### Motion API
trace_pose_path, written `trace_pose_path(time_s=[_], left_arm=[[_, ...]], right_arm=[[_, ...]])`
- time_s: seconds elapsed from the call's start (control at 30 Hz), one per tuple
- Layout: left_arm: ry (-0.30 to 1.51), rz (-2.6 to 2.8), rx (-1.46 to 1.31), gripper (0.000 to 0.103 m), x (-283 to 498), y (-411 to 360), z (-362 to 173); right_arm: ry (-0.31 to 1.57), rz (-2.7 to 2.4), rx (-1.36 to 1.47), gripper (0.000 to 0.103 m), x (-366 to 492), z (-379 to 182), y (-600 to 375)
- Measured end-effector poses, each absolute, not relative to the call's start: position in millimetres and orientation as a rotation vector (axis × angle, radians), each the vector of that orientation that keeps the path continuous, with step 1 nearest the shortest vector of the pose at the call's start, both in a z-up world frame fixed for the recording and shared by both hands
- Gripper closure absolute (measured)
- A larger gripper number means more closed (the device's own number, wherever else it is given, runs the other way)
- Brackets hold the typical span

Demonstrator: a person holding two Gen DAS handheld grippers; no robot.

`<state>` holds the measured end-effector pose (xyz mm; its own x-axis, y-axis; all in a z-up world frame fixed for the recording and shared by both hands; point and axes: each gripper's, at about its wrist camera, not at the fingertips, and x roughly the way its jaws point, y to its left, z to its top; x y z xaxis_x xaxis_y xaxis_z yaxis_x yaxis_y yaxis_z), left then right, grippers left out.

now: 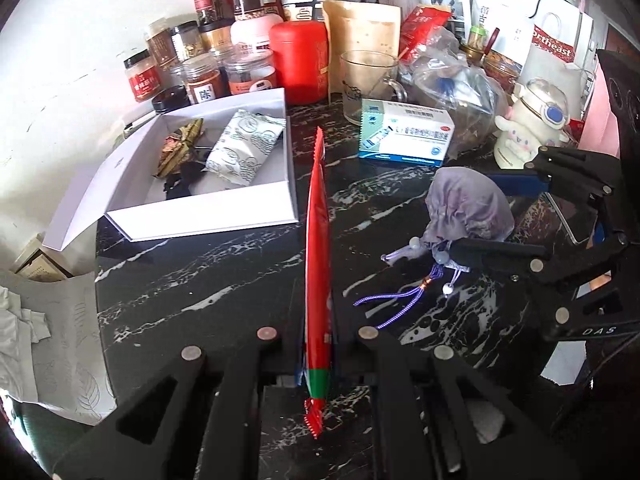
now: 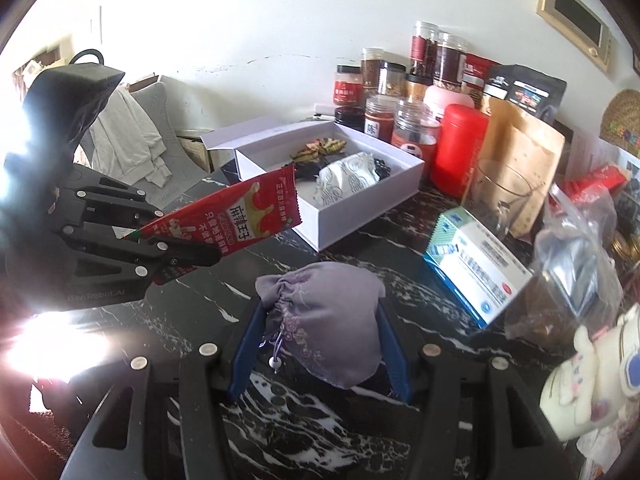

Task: Organize objects
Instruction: 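Lift and carry the red packet and lavender sachet toward the white box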

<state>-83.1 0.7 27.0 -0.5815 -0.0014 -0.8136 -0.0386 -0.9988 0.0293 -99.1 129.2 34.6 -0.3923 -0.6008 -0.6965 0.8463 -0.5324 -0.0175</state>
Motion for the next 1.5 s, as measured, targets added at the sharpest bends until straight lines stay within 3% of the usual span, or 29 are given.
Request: trace_pose_path(time_s=[1.5], left_arm=[[0.015,2.842,-1.379,0.094,-201,-114,64]], right_arm=[[0.437,-1.911,0.692,0.047,-209,76,-1]])
